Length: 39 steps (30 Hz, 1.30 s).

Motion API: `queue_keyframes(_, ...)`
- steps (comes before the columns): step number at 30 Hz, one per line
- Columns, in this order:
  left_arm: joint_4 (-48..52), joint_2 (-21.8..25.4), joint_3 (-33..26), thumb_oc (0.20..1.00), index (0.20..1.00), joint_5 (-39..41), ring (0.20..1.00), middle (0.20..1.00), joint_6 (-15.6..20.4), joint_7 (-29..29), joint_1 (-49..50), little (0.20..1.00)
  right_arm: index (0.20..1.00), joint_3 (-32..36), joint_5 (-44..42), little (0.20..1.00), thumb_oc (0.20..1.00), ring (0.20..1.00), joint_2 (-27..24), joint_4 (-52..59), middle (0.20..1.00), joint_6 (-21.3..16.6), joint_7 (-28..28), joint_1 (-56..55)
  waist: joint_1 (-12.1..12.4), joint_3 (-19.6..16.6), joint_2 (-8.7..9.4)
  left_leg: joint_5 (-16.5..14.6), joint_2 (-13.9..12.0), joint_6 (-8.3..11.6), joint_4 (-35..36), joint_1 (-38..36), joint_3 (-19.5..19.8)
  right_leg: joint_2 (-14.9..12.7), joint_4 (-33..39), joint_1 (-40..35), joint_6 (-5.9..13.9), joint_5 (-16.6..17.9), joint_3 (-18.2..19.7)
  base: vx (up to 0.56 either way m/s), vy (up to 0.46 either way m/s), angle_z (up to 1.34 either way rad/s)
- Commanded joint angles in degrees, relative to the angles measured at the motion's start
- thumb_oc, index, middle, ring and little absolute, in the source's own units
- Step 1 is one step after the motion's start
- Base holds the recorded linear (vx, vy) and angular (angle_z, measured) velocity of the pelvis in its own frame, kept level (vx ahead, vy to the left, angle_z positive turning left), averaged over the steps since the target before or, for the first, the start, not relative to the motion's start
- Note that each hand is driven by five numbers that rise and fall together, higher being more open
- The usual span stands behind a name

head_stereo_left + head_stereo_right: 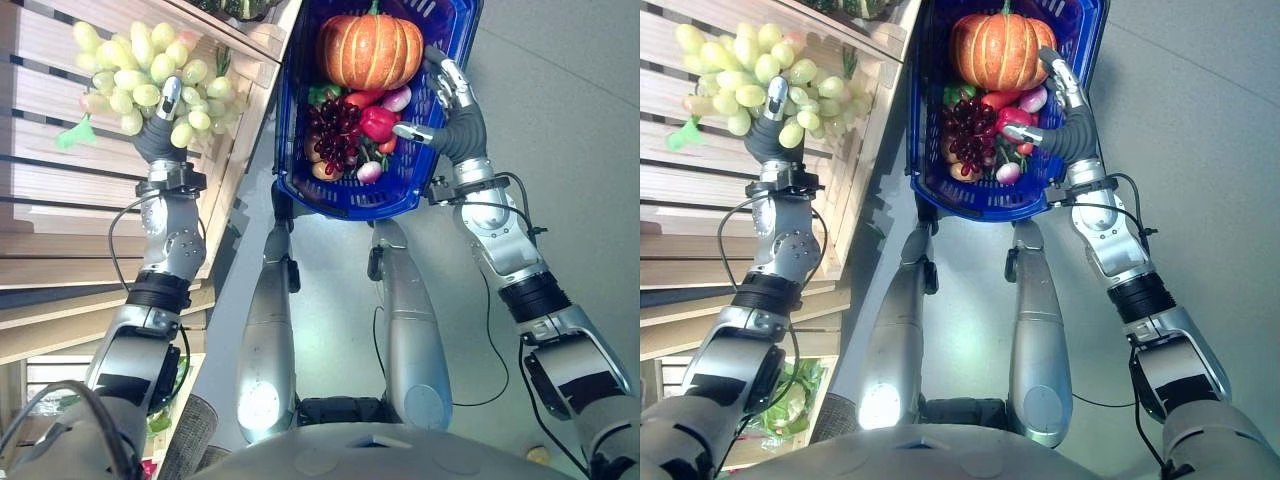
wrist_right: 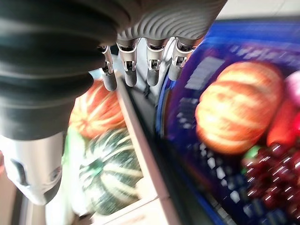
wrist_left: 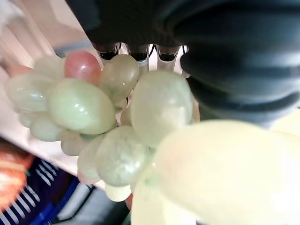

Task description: Pick up fruits and vegetables into the basket

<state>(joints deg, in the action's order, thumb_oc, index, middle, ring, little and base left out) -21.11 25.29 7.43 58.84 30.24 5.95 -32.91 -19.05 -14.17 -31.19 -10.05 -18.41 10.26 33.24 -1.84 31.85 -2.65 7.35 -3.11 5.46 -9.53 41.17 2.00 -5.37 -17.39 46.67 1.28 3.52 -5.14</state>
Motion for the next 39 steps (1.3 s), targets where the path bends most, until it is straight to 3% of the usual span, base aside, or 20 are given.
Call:
queue_keyframes(1,7.40,0.84,-1.32,0.200,0.200,-5.20,0.200,0.200,4.29,1.60,0.29,0.200,1.000,-1.23,-0.06,1.000,1.000,1.000,0.64,6.83,1.000,-1.29,-3.72,-1.18,0.87,-2.05,0.66,-3.35,5.58,-3.09,-0.94,0.21,-2.41,2.95,-0.56,-4.02,1.59,-5.55,-2.96,0.00,0.000,0.00)
queue_keyframes(21,23.17,2.36,5.93,0.200,0.200,-11.53,0.200,0.200,-4.16,3.48,-2.42,0.200,1.000,-7.14,-6.08,1.000,1.000,1.000,2.57,18.20,1.000,3.02,-11.09,7.16,2.14,-2.05,0.12,-3.27,5.95,-3.59,-0.96,-0.37,-2.94,2.73,0.48,-5.21,1.19,-4.91,-3.46,0.00,-0.002,0.00)
queue_keyframes(30,24.14,3.62,7.57,0.200,0.200,-12.09,0.200,0.200,-4.51,4.45,-3.96,0.200,1.000,-9.55,-8.74,1.000,1.000,1.000,3.47,20.32,1.000,5.19,-11.10,9.54,2.44,-2.05,0.11,-3.17,5.84,-3.58,-0.73,-0.70,-3.22,2.76,0.91,-5.61,1.05,-4.67,-3.66,0.00,0.000,0.00)
queue_keyframes(39,26.72,3.93,8.80,0.200,0.200,-12.39,0.200,0.200,-4.95,5.14,-4.48,0.200,1.000,-12.85,-13.81,1.000,1.000,1.000,4.32,22.26,1.000,11.11,-13.94,10.90,2.92,-2.05,0.34,-2.96,6.00,-3.65,-0.66,-0.68,-3.07,2.77,1.06,-5.65,0.88,-4.49,-4.06,0.00,0.000,0.00)
